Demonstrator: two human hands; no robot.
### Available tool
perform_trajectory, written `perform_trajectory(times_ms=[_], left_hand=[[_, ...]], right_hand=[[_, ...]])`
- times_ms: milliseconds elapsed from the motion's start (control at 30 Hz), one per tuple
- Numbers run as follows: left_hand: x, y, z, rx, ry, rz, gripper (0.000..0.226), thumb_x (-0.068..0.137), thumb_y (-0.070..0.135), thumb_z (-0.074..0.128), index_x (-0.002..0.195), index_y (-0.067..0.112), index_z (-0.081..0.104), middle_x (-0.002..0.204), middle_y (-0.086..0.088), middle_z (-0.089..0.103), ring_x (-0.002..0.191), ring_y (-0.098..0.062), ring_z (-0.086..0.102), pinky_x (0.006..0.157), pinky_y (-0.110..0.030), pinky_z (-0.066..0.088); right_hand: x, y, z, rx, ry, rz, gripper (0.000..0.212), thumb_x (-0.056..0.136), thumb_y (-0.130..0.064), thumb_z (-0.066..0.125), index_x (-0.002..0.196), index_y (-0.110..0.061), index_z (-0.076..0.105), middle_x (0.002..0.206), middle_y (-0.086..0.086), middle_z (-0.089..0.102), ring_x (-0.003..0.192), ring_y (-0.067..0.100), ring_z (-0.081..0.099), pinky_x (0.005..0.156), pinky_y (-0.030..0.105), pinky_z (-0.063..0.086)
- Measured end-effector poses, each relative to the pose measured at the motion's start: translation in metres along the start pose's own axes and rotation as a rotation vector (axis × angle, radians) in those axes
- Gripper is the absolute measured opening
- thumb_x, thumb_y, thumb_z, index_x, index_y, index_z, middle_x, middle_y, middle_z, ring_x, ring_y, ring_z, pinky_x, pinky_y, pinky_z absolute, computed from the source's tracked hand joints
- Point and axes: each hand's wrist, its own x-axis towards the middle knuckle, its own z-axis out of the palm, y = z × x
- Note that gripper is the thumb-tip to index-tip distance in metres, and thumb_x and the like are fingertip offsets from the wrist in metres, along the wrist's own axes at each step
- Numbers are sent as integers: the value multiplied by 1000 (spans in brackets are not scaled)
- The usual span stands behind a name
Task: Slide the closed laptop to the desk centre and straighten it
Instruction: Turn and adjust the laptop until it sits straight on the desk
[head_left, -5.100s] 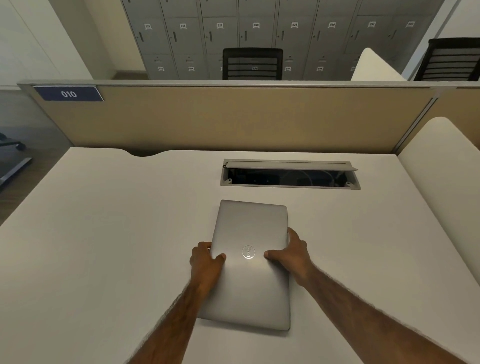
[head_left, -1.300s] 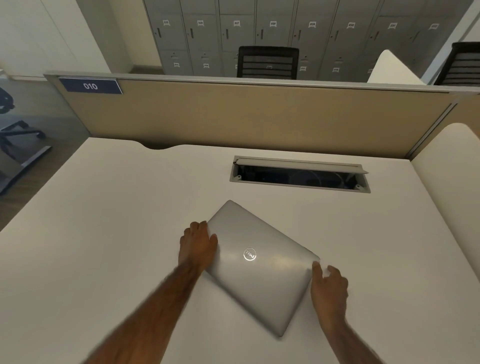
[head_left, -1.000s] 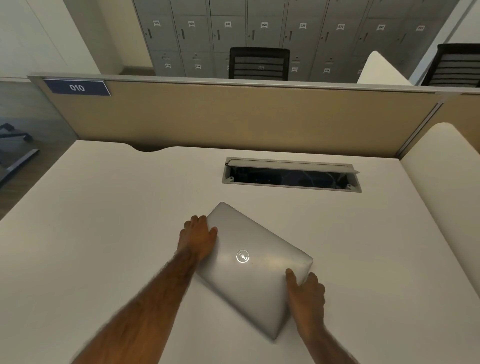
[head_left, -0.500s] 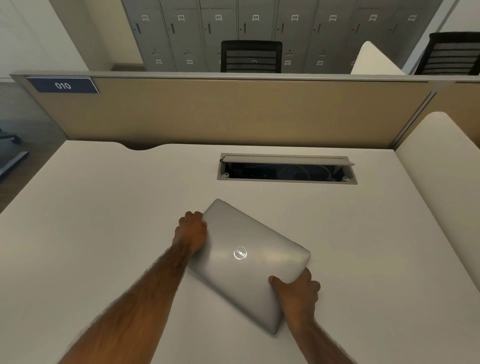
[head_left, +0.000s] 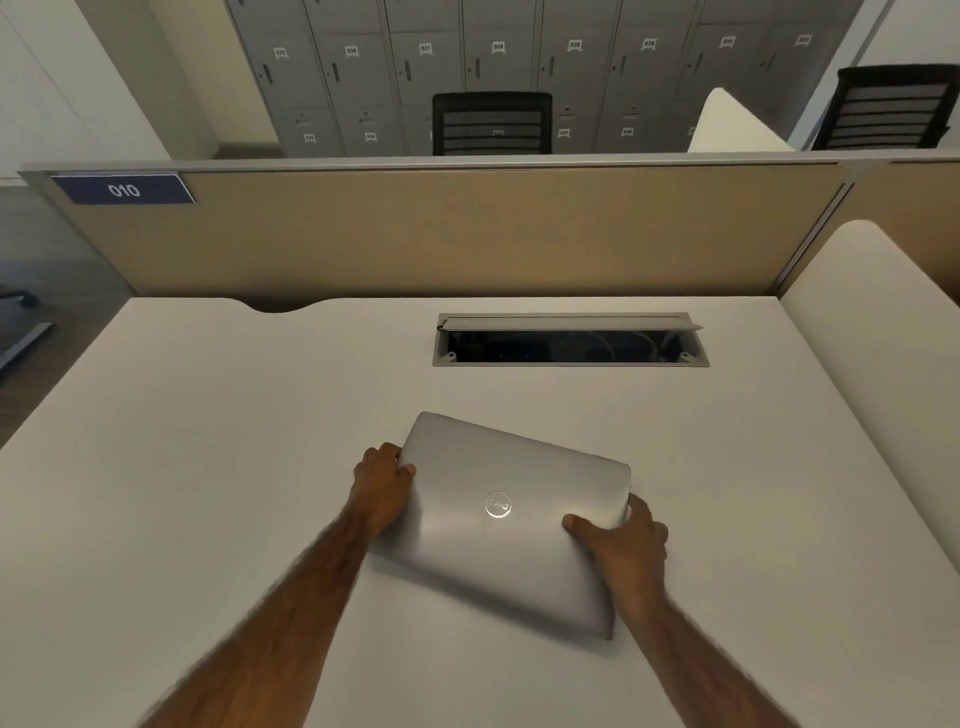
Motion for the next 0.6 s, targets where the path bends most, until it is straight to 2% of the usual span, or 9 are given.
perform_trajectory(times_ms=[267, 467, 600], left_hand=[[-32, -8, 15, -134, 68, -57, 34, 98, 23, 54, 128, 6, 53, 128, -17, 53, 119, -39, 54, 101, -47, 45], [-46, -10, 22, -155, 79, -95, 31, 97, 20, 53, 124, 7, 54, 124, -16, 54, 117, -38, 54, 100, -48, 47], [-48, -10, 25, -141, 67, -115, 30, 96, 18, 52, 124, 6, 54, 126, -16, 52, 120, -39, 51, 100, -46, 43]], right_hand=[[37, -14, -16, -33, -27, -96, 92, 66, -49, 93, 145, -27, 51, 118, 1, 41, 128, 37, 53, 105, 52, 51], [52, -8, -14, -68, -72, -96, 93, 64, -49, 93, 145, -26, 53, 119, 2, 43, 128, 37, 53, 105, 53, 51], [56, -3, -11, -65, -79, -77, 102, 51, -60, 89, 141, -26, 56, 128, 8, 53, 123, 36, 58, 102, 52, 53]])
